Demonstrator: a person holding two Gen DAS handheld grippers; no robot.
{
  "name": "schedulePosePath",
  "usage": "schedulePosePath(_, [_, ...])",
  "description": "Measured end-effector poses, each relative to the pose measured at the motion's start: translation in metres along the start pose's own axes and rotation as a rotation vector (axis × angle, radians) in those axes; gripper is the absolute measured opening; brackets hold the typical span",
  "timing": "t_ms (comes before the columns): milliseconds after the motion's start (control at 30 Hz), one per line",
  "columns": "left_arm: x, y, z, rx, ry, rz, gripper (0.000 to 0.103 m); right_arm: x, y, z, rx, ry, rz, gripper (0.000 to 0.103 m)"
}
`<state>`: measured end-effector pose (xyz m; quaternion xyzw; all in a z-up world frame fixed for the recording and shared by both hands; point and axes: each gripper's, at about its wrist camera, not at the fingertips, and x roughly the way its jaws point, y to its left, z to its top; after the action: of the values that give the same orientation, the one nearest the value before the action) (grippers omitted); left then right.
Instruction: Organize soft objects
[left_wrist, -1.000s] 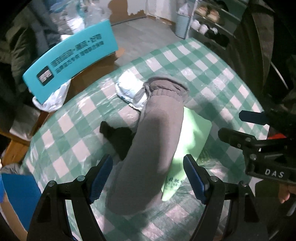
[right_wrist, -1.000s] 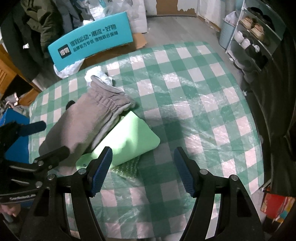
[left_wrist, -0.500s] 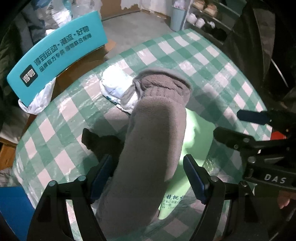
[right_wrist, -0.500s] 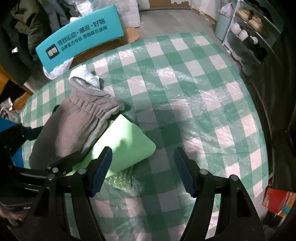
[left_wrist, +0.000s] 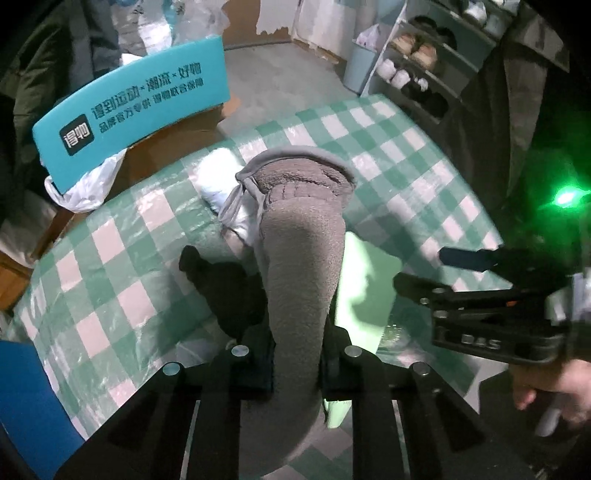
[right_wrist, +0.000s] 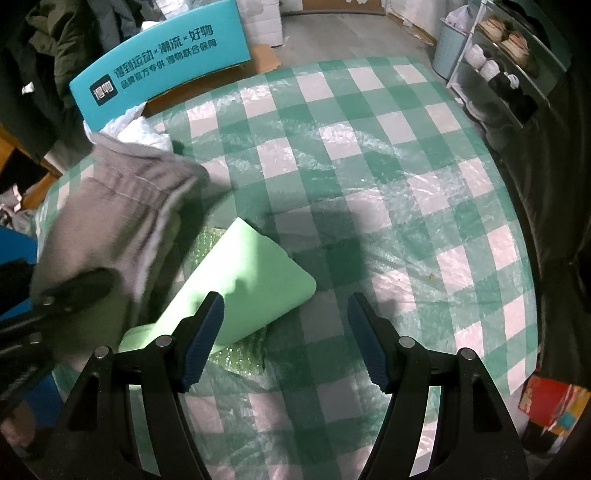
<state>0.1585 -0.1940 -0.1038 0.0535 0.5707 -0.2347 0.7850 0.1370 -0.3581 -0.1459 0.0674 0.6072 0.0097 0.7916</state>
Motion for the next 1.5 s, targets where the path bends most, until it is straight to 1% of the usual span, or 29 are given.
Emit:
schedulePosePath(100, [-0.016,0.000,-0.002,-0.006,-0.024,0.012,0.017,0.001,0.001,-0.002,0.005,0.005,-0.002,0.069])
schedulePosePath(200, [-0.032,0.003,-0.005,-0.027,-0.043,0.007,0.017,0.004,0.003,-0.005,0.007,0.018,0.007,0.069])
schedulePosePath(267, [-0.044,0.006,-0.010,-0.034,-0.057,0.023,0.017,0.007,0.006,-0.007,0.002,0.025,0.014,0.069])
schedulePosePath(533, [-0.072,0.035,-0.047,-0.123,-0.059,0.094,0.017,0.016,0.019,-0.011,0.009,0.048,0.035,0.069])
schedulePosePath(633, [-0.074,0.051,-0.064,-0.173,-0.045,0.112,0.017,0.018,0.025,-0.010,0.020,0.058,0.051,0.069])
schedulePosePath(767, [-0.072,0.070,-0.083,-0.234,-0.032,0.160,0.017,0.021,0.033,-0.009,0.023,0.061,0.046,0.069])
schedulePosePath(867, [-0.068,0.081,-0.091,-0.287,-0.023,0.167,0.017,0.024,0.044,-0.007,0.015,0.062,0.040,0.069])
schedulePosePath(1000, [-0.060,0.092,-0.097,-0.332,-0.017,0.171,0.017,0.030,0.061,-0.001,-0.004,0.063,0.024,0.069])
schedulePosePath(1200, [-0.046,0.097,-0.102,-0.349,0.008,0.156,0.018,0.041,0.081,0.004,-0.030,0.076,-0.008,0.069])
schedulePosePath(1300, [-0.039,0.097,-0.103,-0.346,0.022,0.141,0.018,0.050,0.092,0.008,-0.050,0.082,-0.044,0.069])
schedulePosePath(1433, [-0.037,0.097,-0.102,-0.340,0.022,0.121,0.019,0.057,0.101,0.007,-0.081,0.087,-0.079,0.069])
schedulePosePath(1467, [-0.037,0.097,-0.101,-0.338,0.023,0.116,0.019,0.058,0.102,0.007,-0.088,0.086,-0.087,0.066])
schedulePosePath(1500, [-0.036,0.097,-0.101,-0.338,0.024,0.113,0.019,0.060,0.104,0.007,-0.099,0.087,-0.096,0.058])
